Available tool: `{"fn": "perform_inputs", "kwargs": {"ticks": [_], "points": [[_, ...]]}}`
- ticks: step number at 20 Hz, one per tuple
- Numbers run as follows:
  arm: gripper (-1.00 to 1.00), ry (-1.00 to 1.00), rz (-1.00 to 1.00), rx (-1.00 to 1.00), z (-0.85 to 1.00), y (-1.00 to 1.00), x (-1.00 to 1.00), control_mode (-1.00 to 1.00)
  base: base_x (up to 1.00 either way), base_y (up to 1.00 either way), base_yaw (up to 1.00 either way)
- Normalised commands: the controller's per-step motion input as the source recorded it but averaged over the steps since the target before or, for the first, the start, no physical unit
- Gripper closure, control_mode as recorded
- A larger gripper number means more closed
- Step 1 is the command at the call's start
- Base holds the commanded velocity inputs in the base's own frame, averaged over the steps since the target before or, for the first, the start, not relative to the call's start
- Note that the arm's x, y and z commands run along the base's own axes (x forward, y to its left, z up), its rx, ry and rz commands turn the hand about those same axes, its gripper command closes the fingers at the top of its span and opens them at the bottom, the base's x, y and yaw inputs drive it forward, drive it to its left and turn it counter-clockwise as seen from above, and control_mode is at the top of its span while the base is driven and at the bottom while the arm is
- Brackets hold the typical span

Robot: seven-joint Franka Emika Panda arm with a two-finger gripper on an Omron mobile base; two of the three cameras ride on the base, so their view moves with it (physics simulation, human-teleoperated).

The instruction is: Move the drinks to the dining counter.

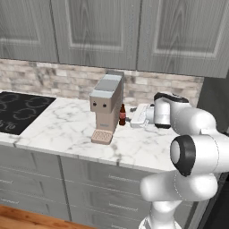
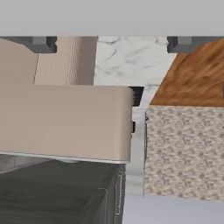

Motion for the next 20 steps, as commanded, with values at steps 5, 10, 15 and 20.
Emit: {"fn": "perform_inputs", "kwargs": {"ticks": [5,10,15,20], "points": [[-1.0,0.0,0.0,0.0,-0.1,0.0,0.13,-1.0,0.0,0.0,0.0],[-1.0,0.0,0.02,0.0,-0.11,-0.01,0.04,-1.0,0.0,0.0,0.0],[-1.0,0.03,0.02,0.0,-0.04,0.0,0.13,-1.0,0.0,0.0,0.0],[-1.0,0.09,0.0,0.0,-0.08,0.0,0.28,-1.0,0.0,0.0,0.0]]}}
